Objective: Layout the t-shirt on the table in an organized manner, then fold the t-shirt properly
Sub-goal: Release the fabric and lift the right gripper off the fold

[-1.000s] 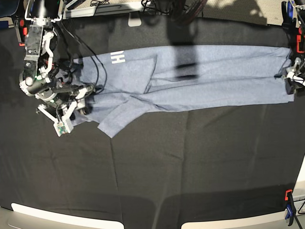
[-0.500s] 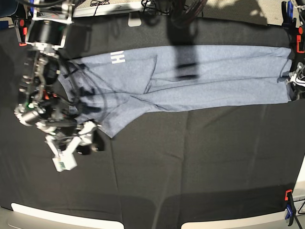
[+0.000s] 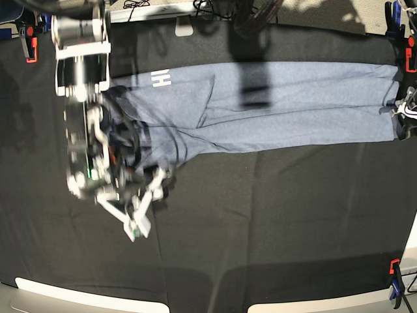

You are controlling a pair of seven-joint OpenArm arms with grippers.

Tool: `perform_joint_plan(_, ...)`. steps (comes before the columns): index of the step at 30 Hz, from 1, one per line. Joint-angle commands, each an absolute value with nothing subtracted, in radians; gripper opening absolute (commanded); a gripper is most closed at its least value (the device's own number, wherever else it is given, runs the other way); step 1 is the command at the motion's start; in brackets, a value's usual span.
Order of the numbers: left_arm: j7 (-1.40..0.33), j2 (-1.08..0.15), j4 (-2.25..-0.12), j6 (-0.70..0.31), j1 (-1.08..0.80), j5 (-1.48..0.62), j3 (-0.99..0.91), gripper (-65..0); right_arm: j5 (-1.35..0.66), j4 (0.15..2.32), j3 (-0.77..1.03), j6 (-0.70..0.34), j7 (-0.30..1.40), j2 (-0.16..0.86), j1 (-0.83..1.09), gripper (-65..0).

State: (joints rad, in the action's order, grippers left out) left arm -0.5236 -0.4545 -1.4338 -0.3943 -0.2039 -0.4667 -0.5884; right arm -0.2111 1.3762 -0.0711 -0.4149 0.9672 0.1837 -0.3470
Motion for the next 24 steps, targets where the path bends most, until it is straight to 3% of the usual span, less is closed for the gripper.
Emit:
perform_joint_plan(1, -0.5, -0.477, -1.455, -0.397, -0.194, -0.479, -0.594, -35.2, -0.199, 1.365, -0.065, -0.408, 0.971, 0.176, -0.384, -37.2)
perform_joint_plan(12, -0.5, -0.471, -1.455, -0.397, -0.194, -0.479, -0.594, -35.1, -0.074, 1.17, -0.063, -0.403, 1.036, 0.164, -0.432, -37.2)
perform_joint_plan(24, -0.5, -0.46, -1.455, -0.397, -0.194, -0.479, -0.594, -35.1, 0.006, 1.154, -0.063, -0.373, 0.981, 0.181, -0.432, -37.2)
